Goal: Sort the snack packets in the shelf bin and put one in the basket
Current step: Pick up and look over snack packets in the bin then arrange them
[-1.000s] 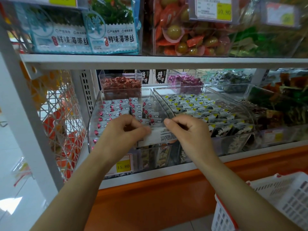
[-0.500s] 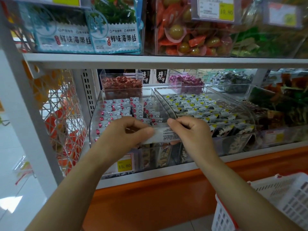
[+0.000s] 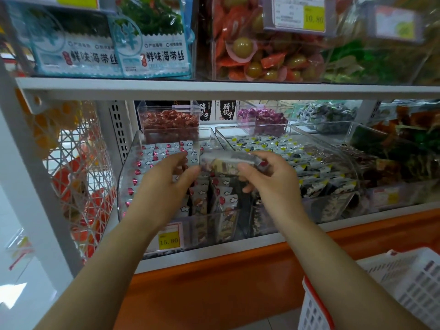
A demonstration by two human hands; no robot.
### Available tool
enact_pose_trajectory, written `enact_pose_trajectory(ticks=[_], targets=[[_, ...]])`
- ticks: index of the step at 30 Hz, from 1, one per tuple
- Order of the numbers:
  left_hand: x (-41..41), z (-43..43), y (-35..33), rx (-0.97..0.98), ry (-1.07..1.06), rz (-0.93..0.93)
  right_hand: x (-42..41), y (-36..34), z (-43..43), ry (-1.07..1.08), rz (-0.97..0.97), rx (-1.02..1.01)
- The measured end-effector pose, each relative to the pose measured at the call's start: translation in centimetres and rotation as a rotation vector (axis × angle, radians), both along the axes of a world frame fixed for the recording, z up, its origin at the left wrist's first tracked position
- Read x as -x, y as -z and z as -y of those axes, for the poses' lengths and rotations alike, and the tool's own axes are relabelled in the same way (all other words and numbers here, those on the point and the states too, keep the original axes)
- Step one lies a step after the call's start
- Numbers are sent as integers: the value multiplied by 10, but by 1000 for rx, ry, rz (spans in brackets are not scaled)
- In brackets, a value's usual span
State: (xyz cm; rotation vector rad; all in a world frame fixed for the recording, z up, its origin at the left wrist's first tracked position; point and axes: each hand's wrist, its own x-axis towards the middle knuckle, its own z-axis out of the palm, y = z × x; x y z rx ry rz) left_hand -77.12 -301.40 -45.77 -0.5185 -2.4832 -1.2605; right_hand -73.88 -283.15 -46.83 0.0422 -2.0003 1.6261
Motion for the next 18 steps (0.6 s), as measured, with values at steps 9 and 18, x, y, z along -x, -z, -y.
enact_pose_trajectory(ticks=[9, 18], targets=[[52, -24, 18, 899, 122, 38, 7, -3, -4, 96, 7, 118], [49, -18, 20, 965, 97, 24, 10, -1, -1, 66, 21, 55]])
